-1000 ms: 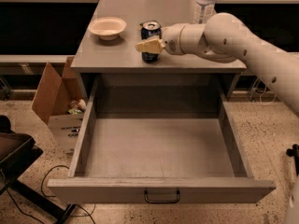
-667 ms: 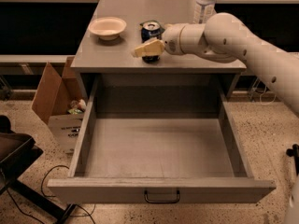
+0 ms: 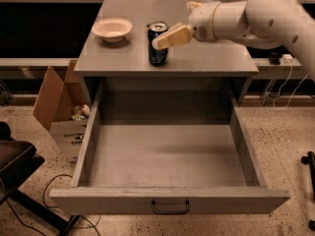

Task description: Pick pepsi can from top drawer and place on counter

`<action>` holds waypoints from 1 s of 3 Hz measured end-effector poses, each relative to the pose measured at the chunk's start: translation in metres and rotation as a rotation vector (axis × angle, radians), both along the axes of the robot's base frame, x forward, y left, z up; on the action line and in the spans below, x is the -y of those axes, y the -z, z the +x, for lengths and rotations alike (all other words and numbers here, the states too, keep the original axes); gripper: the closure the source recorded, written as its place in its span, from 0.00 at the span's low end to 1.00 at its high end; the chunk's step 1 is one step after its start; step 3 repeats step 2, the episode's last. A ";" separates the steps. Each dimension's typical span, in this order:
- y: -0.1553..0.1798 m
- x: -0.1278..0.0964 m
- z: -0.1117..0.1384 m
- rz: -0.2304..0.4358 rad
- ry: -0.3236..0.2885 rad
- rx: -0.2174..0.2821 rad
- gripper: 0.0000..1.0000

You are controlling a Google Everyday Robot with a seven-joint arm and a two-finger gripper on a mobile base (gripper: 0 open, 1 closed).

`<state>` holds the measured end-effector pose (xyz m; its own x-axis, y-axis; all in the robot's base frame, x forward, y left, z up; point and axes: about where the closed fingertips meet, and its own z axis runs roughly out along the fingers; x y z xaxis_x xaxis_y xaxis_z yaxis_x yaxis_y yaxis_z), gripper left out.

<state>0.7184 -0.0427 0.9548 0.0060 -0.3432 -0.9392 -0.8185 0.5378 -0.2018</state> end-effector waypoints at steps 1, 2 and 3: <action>-0.059 0.053 -0.075 -0.284 0.004 0.082 0.00; -0.078 0.099 -0.104 -0.486 0.093 0.066 0.00; -0.078 0.099 -0.104 -0.486 0.093 0.066 0.00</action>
Offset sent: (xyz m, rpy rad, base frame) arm -0.1417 -0.1664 0.1051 -0.7294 -0.0327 -0.2159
